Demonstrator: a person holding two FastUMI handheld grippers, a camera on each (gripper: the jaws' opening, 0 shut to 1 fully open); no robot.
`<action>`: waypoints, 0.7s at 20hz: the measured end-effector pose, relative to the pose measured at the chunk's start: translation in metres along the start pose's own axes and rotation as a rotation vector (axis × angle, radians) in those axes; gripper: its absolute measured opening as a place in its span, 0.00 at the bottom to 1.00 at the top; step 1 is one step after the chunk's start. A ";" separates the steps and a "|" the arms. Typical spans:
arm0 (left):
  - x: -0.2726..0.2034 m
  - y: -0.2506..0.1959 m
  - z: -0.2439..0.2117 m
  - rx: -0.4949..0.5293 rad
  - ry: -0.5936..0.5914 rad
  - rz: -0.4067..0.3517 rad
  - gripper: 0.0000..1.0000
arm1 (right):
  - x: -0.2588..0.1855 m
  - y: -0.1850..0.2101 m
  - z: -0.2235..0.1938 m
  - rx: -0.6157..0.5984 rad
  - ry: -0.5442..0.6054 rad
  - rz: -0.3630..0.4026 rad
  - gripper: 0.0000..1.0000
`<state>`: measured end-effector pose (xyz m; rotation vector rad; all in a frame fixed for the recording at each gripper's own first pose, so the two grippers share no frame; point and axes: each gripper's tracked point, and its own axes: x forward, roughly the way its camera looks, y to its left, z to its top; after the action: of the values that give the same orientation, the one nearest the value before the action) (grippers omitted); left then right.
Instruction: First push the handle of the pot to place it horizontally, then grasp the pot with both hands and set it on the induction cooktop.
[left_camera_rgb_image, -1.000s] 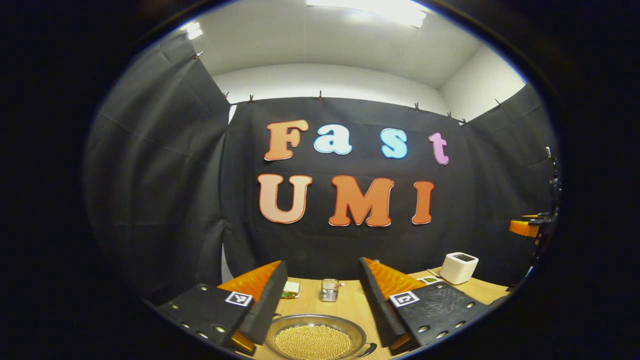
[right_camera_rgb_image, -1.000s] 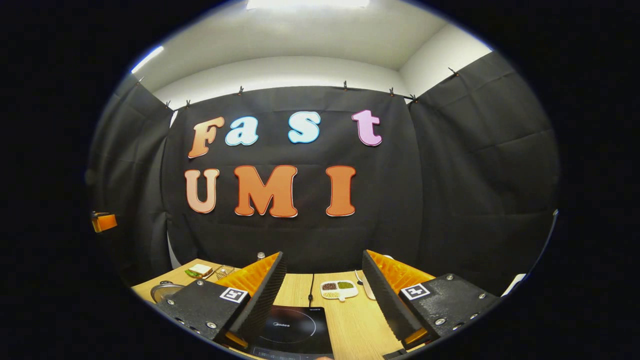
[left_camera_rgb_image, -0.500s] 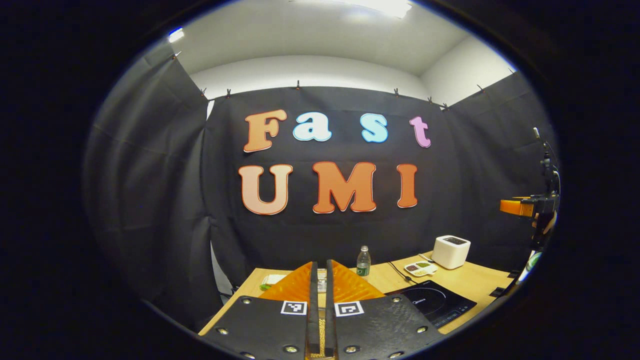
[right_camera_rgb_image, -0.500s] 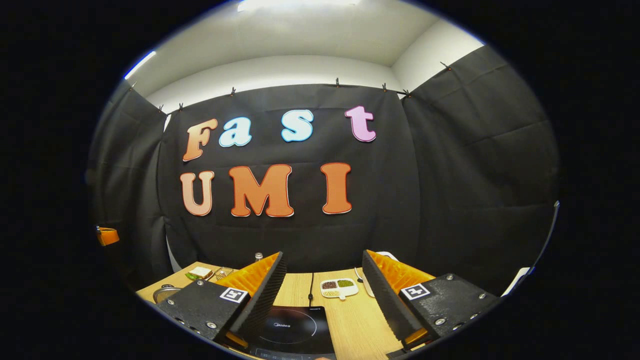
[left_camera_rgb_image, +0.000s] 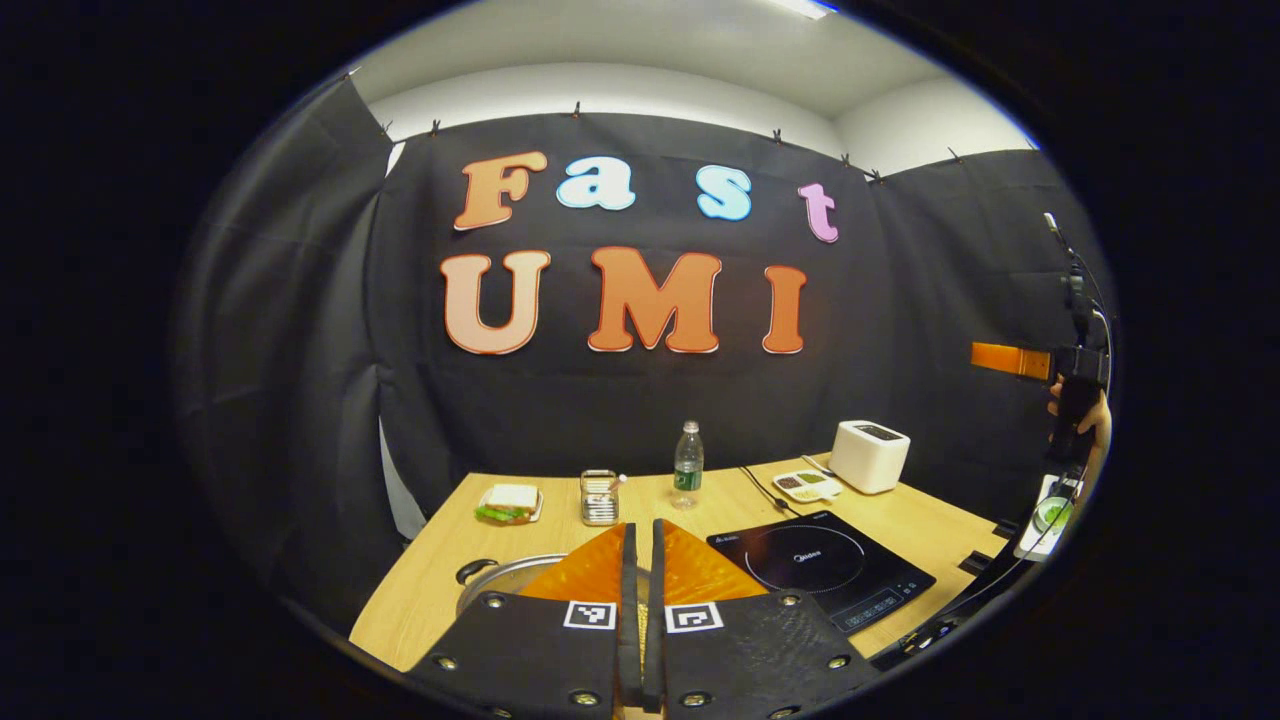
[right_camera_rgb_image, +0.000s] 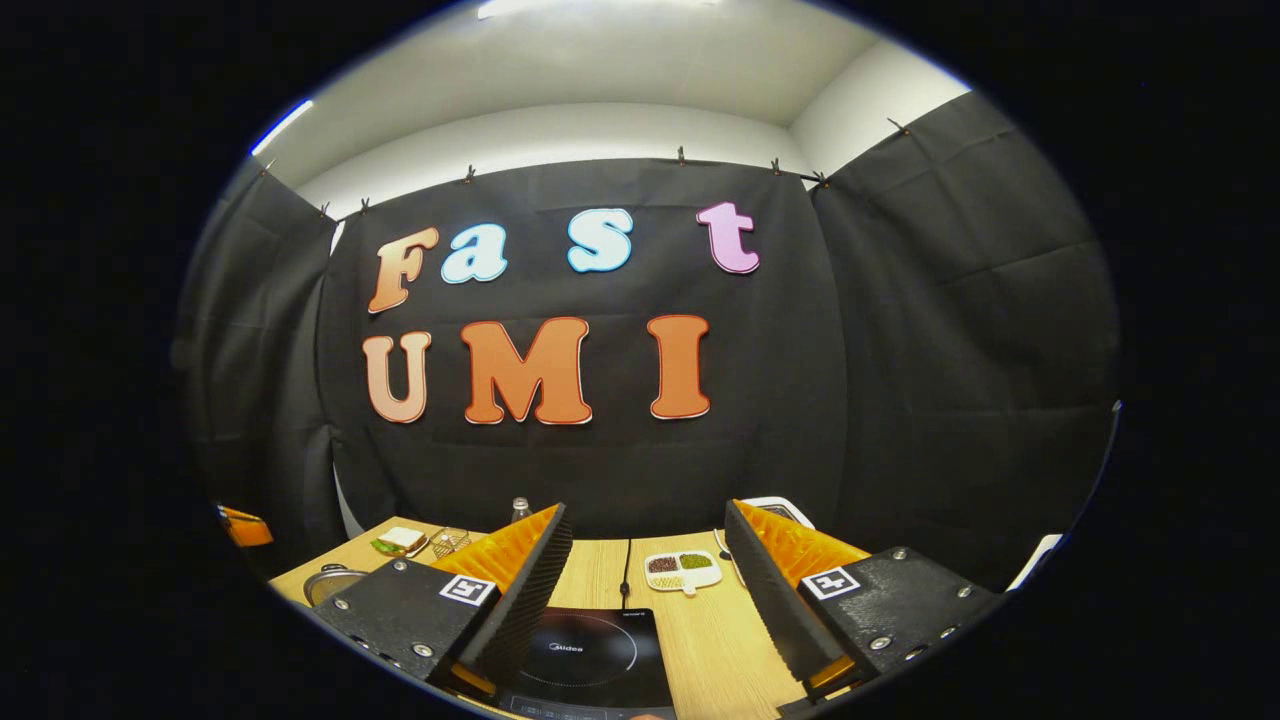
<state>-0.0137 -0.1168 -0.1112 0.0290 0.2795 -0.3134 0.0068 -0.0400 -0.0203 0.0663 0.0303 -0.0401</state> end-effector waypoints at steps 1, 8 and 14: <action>0.000 0.000 -0.011 0.000 0.025 -0.002 0.03 | 0.000 0.001 0.000 0.000 0.001 0.002 0.96; -0.009 0.002 -0.080 -0.011 0.159 0.007 0.03 | 0.001 -0.006 0.000 0.006 0.000 -0.012 0.96; -0.022 -0.008 -0.125 -0.017 0.246 -0.015 0.03 | 0.004 -0.004 -0.005 0.001 0.011 -0.014 0.96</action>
<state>-0.0691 -0.1087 -0.2249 0.0485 0.5267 -0.3220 0.0100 -0.0437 -0.0255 0.0675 0.0421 -0.0538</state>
